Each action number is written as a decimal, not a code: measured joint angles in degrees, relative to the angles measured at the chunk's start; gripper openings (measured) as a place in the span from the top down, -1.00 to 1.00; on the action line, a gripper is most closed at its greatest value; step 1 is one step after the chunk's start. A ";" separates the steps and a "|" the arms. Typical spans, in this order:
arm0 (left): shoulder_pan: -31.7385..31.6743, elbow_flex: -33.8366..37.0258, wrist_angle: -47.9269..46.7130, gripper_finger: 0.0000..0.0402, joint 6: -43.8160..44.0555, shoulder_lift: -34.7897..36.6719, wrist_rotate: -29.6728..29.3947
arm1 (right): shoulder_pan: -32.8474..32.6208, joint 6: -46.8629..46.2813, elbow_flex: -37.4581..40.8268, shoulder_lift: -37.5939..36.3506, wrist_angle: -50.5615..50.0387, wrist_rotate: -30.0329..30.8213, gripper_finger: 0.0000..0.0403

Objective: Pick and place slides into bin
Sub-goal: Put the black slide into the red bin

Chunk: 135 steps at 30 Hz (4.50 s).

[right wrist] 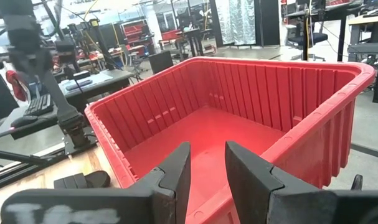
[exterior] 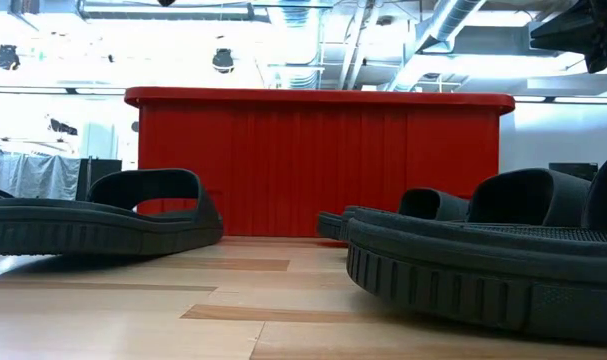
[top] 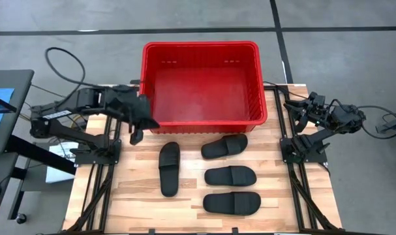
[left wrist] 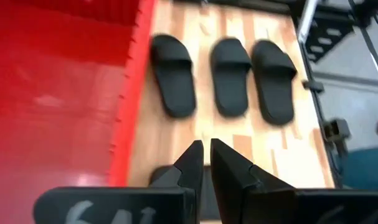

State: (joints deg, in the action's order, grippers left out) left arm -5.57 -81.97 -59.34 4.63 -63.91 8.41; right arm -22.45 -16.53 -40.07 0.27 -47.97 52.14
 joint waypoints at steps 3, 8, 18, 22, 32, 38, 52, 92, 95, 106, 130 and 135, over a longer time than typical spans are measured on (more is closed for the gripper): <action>2.46 0.00 -0.44 0.90 1.33 -0.67 -0.70 | 0.01 0.02 0.00 0.00 0.00 0.00 0.55; 3.44 0.00 1.67 0.90 -0.55 -0.62 -3.77 | -0.01 0.00 0.00 0.00 0.01 0.02 0.55; 2.65 0.00 1.41 0.90 2.05 -1.87 -31.04 | 0.01 -0.01 -0.02 0.00 0.01 0.02 0.55; 1.55 0.00 0.62 0.90 2.68 -2.79 -34.25 | -0.01 0.01 0.00 0.00 -0.01 0.00 0.55; 1.21 0.02 0.53 0.90 2.01 -3.62 -32.59 | -0.01 0.01 0.00 0.00 -0.02 0.00 0.55; 1.21 0.02 0.57 0.90 2.01 -3.62 -28.62 | 0.00 0.00 0.00 0.00 0.00 0.00 0.55; 1.21 -0.59 2.46 0.90 -1.25 -3.55 4.82 | 0.00 0.01 0.00 0.00 0.00 0.01 0.55; 1.24 -1.16 -6.74 0.90 -4.42 -3.55 7.30 | -0.01 -0.01 0.00 0.00 -0.01 0.00 0.55; 1.24 -1.16 -6.95 0.90 -4.42 -3.55 7.30 | 0.00 0.00 0.00 0.00 0.01 0.01 0.55; 1.24 -1.16 -7.99 0.90 -4.49 -3.55 7.36 | 0.01 0.00 0.00 0.00 -0.01 0.02 0.55; 9.54 -1.18 1.38 0.90 3.15 -3.58 -1.29 | 0.00 -0.01 0.00 0.00 -0.02 0.02 0.55; 10.43 -1.20 5.17 0.90 7.47 -5.08 -5.49 | -0.01 0.01 0.00 0.00 0.00 0.01 0.55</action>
State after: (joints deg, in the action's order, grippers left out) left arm 4.86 -83.18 -54.18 12.09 -68.99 2.92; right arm -22.46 -16.52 -40.07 0.27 -47.97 52.15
